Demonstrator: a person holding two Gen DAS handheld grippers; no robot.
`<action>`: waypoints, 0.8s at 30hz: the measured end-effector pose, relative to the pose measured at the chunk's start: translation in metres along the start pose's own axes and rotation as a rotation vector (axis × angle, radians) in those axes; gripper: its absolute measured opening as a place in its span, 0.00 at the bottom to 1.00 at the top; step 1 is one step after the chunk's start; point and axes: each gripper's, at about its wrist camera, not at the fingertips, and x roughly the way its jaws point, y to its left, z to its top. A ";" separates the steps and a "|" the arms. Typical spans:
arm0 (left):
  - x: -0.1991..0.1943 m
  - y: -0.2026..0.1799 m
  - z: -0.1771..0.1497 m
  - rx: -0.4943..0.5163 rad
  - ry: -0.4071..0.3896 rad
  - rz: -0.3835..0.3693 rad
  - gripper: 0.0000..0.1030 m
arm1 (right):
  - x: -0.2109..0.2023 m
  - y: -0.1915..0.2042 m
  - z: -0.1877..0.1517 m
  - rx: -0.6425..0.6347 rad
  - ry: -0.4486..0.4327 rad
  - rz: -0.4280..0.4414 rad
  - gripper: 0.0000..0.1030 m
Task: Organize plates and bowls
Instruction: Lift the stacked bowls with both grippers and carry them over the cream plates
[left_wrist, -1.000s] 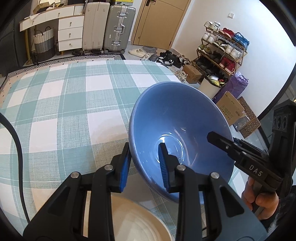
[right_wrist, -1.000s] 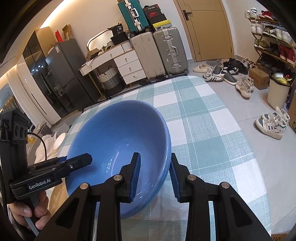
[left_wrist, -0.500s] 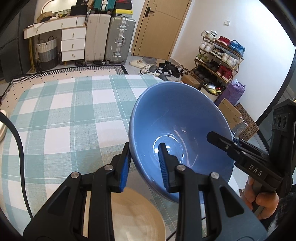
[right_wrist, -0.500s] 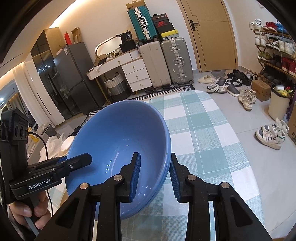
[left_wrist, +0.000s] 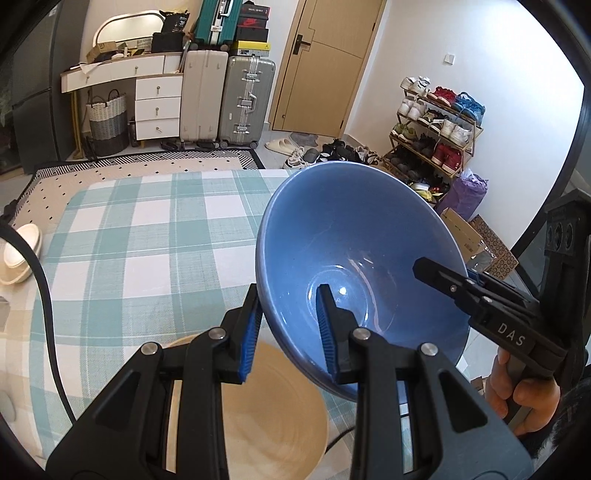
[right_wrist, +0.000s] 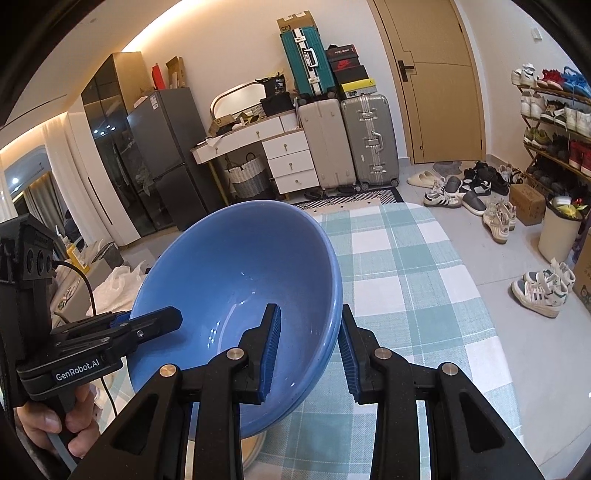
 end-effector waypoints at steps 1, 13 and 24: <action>-0.008 0.001 -0.002 -0.003 -0.005 0.001 0.25 | -0.004 0.004 -0.001 -0.006 -0.001 0.000 0.31; -0.073 0.015 -0.036 -0.028 -0.011 0.049 0.25 | -0.019 0.047 -0.019 -0.049 0.026 0.036 0.31; -0.112 0.044 -0.072 -0.072 -0.008 0.112 0.25 | -0.011 0.084 -0.038 -0.081 0.064 0.102 0.31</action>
